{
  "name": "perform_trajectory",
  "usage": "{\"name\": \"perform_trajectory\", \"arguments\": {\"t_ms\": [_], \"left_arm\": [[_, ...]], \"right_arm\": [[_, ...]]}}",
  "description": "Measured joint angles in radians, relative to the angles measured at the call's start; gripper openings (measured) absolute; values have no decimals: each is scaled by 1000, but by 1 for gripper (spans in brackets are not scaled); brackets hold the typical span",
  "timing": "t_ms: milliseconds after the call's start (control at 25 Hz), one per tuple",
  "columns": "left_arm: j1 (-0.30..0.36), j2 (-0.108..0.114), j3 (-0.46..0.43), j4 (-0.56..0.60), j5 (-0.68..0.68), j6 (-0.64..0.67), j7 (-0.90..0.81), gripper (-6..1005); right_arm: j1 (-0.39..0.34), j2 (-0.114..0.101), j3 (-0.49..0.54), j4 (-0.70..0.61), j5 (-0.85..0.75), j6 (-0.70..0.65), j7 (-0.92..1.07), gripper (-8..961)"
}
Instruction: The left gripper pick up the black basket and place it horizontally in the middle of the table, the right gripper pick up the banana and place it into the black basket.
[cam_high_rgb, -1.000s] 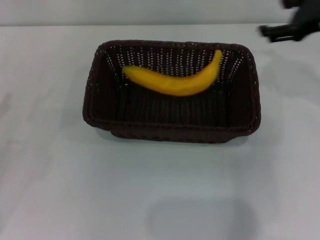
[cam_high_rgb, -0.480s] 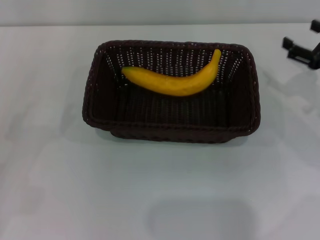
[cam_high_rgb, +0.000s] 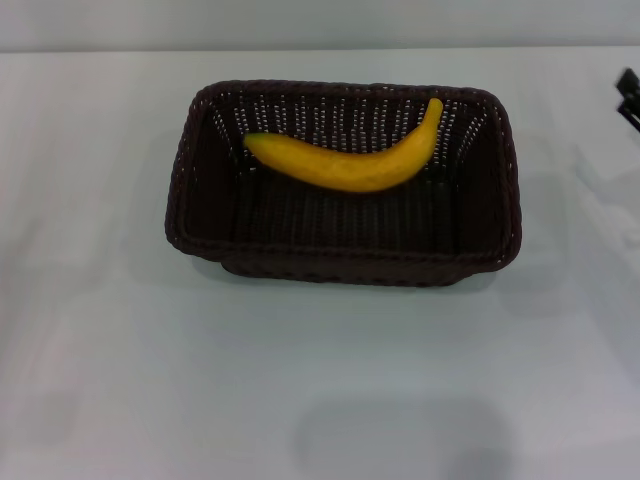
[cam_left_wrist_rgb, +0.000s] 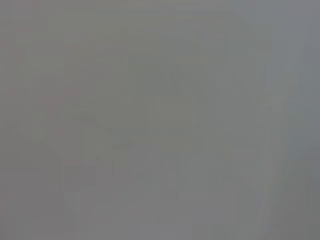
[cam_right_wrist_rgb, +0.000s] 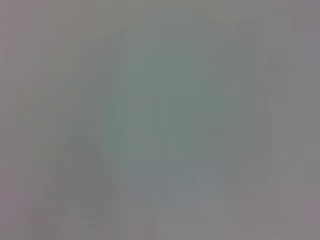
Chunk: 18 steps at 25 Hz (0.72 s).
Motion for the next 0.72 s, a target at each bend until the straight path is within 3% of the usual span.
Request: {"name": "perform_trajectory", "arguments": {"t_ms": [280, 720], "left_arm": [[-7, 1, -54, -28, 0, 37, 24, 880], [-35, -3, -65, -143, -78, -3, 65, 880]], "right_arm": [[-55, -3, 46, -7, 6, 1, 9, 874], [-46, -7, 89, -55, 7, -124, 21, 874]]}}
